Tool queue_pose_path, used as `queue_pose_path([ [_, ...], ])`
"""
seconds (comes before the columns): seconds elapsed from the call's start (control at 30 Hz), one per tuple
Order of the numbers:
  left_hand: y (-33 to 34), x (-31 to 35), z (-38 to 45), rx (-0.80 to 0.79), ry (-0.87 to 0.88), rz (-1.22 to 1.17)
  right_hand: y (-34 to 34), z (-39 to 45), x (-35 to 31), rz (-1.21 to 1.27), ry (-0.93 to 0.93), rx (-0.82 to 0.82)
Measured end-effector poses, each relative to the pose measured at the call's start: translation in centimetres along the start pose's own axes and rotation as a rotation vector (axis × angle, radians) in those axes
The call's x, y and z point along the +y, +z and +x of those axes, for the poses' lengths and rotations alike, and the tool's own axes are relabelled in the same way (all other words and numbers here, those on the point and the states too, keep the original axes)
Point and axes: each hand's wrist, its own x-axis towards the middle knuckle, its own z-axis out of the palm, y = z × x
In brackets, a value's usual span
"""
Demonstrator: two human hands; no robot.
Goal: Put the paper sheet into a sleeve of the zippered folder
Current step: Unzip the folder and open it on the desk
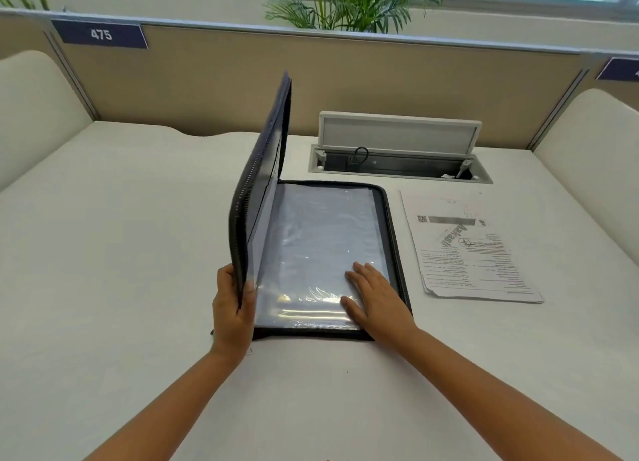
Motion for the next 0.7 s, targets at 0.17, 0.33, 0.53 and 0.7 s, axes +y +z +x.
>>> queue_pose_path([
  [0.17,-0.4,-1.0,-0.1,0.135,-0.101,0.028,0.0,0.1,0.0,0.009,-0.004,-0.007],
  [0.33,-1.5,-2.4,0.3,0.245,-0.265,0.047,-0.2,0.0,-0.1,0.012,-0.008,-0.023],
  [0.53,-4.4,-2.2,2.1,0.494,-0.402,0.060,-0.2,0.1,0.0,0.022,-0.011,-0.030],
  [0.7,-7.8,-4.2,4.4,0.695,-0.496,0.128,0.0,0.2,0.1,0.023,-0.024,-0.027],
])
